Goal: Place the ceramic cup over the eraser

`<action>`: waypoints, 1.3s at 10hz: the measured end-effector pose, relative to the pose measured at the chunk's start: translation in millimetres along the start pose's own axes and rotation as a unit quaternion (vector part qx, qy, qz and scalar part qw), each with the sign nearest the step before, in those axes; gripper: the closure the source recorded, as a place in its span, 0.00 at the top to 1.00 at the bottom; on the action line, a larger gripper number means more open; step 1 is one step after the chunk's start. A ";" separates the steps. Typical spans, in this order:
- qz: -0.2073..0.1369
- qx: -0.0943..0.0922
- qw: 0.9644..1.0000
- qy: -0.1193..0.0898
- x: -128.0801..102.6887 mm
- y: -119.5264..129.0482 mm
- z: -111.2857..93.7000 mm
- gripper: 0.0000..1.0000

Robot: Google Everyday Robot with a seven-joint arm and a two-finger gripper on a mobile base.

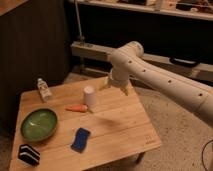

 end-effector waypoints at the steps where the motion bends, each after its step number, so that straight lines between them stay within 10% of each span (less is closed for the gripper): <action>1: -0.009 0.003 1.000 -0.001 1.0 -16.8 4.1 0.80; 6: -0.063 0.005 0.998 -0.016 8.9 -82.3 31.6 0.80; 10: -0.084 -0.051 0.995 -0.018 14.7 -99.5 70.6 0.80; 13: -0.084 -0.059 0.995 -0.020 23.0 -111.0 91.2 0.80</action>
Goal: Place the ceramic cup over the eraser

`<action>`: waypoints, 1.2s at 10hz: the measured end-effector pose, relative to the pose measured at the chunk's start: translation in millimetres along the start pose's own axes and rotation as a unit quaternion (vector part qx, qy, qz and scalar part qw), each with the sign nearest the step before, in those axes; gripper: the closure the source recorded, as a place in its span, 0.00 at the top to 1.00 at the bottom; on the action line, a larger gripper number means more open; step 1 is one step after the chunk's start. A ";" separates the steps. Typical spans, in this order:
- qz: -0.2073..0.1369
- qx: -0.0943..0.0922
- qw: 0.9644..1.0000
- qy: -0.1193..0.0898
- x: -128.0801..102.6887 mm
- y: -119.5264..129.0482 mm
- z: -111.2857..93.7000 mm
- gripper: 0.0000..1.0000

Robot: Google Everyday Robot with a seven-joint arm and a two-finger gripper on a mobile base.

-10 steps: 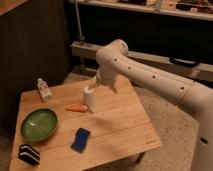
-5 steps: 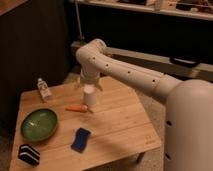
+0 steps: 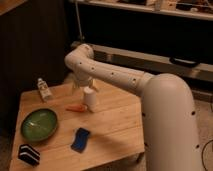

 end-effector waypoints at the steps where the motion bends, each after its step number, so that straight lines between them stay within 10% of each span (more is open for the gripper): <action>1: 0.000 0.005 1.000 -0.003 6.8 -2.1 5.5 0.80; 12: 0.000 0.004 1.000 -0.020 32.9 13.1 35.7 0.80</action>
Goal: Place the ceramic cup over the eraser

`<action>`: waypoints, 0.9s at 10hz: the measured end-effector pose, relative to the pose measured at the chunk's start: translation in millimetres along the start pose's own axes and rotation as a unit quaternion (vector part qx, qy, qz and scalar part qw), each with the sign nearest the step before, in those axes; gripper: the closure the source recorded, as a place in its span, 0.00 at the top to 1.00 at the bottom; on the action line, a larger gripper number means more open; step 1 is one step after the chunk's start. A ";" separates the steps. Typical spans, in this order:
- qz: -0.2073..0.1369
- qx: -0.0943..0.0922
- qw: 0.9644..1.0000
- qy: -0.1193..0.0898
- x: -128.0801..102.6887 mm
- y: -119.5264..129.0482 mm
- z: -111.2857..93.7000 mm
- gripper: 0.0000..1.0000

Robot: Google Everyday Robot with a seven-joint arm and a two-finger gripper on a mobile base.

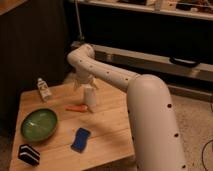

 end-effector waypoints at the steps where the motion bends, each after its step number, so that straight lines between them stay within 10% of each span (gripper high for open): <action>1: 0.002 0.005 1.000 -0.003 1.5 2.4 1.9 0.80; 9: 0.003 0.011 0.999 -0.041 -8.0 16.1 32.1 0.69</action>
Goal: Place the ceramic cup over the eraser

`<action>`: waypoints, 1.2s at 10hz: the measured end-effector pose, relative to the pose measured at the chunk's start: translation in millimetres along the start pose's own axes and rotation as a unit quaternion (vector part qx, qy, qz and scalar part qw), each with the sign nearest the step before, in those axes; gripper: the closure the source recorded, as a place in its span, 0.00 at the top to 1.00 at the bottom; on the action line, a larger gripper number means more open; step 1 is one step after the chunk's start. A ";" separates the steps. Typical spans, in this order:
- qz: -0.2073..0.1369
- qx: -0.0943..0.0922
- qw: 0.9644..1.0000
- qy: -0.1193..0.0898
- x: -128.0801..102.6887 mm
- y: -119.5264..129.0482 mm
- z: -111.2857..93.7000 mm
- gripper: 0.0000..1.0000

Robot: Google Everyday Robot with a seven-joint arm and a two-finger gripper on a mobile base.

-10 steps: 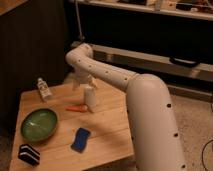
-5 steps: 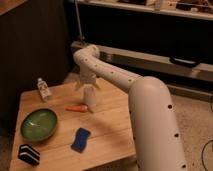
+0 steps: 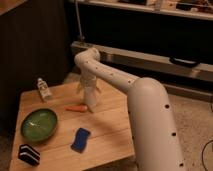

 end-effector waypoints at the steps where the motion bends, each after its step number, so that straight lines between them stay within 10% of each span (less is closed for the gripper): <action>1: -0.002 -0.004 1.000 -0.003 -1.7 1.4 3.6 0.59; 6: -0.017 -0.010 1.000 -0.002 -6.9 2.3 10.0 0.06; 12: -0.043 0.027 0.999 0.015 -9.8 -11.6 -34.8 0.00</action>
